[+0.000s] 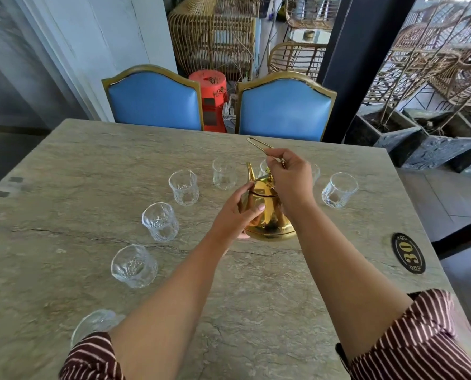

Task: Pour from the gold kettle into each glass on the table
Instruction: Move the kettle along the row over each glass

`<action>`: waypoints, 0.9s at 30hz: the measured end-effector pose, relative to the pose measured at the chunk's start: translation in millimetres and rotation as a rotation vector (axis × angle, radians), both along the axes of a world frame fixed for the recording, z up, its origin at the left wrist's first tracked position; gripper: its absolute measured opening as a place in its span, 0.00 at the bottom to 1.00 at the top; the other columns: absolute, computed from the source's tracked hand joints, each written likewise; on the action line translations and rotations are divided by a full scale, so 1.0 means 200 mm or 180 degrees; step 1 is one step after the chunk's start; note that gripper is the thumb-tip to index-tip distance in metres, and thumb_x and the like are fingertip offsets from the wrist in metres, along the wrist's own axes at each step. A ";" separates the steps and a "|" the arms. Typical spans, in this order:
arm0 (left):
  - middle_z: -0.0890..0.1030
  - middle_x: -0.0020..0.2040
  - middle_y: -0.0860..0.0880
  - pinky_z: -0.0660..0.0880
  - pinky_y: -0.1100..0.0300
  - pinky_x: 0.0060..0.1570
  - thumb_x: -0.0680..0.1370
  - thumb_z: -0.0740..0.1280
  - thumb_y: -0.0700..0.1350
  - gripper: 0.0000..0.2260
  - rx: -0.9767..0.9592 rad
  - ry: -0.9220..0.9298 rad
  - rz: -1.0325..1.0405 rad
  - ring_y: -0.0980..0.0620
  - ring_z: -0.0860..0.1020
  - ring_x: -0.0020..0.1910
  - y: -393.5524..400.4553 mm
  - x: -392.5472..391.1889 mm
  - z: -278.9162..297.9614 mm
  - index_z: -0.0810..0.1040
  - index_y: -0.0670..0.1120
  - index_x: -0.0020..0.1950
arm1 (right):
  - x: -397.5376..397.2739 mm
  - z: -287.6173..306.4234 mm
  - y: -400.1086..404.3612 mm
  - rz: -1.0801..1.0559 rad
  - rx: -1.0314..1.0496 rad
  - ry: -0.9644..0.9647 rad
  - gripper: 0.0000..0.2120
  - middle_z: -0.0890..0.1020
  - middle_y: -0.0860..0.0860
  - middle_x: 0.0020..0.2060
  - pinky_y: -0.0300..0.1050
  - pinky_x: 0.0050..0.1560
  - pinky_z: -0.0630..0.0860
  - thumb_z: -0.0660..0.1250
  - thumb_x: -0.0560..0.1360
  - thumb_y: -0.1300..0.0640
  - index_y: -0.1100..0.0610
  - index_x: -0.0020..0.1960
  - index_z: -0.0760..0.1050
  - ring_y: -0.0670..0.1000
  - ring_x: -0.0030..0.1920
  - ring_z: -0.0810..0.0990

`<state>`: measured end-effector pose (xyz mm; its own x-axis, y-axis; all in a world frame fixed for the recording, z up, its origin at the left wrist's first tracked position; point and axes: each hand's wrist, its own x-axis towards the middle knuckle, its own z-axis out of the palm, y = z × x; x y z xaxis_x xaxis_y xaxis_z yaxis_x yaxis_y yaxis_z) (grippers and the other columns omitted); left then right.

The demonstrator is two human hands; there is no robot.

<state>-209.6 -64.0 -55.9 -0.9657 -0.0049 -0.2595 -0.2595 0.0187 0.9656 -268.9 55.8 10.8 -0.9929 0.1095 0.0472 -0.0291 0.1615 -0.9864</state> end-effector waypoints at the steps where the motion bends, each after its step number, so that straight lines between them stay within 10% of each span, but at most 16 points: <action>1: 0.74 0.62 0.57 0.80 0.48 0.50 0.78 0.71 0.50 0.28 0.0018 -0.0020 0.0036 0.53 0.79 0.56 -0.02 0.00 0.00 0.65 0.60 0.76 | -0.01 0.01 -0.03 0.0060 0.0080 0.0008 0.07 0.81 0.44 0.41 0.34 0.37 0.70 0.67 0.78 0.60 0.54 0.53 0.82 0.37 0.34 0.73; 13: 0.69 0.70 0.53 0.82 0.40 0.51 0.77 0.71 0.55 0.25 0.0230 -0.0290 0.0355 0.46 0.77 0.62 -0.14 0.02 0.00 0.66 0.65 0.72 | -0.09 0.05 -0.26 0.0418 0.0932 0.0023 0.09 0.82 0.45 0.42 0.52 0.49 0.80 0.66 0.79 0.57 0.52 0.56 0.82 0.56 0.49 0.82; 27: 0.70 0.72 0.50 0.82 0.39 0.49 0.77 0.71 0.53 0.21 0.0526 -0.0355 0.0456 0.46 0.77 0.61 -0.11 0.00 0.02 0.69 0.66 0.67 | -0.14 0.07 -0.27 0.0451 0.1315 0.0087 0.09 0.83 0.45 0.45 0.46 0.41 0.79 0.65 0.79 0.56 0.50 0.56 0.82 0.43 0.35 0.76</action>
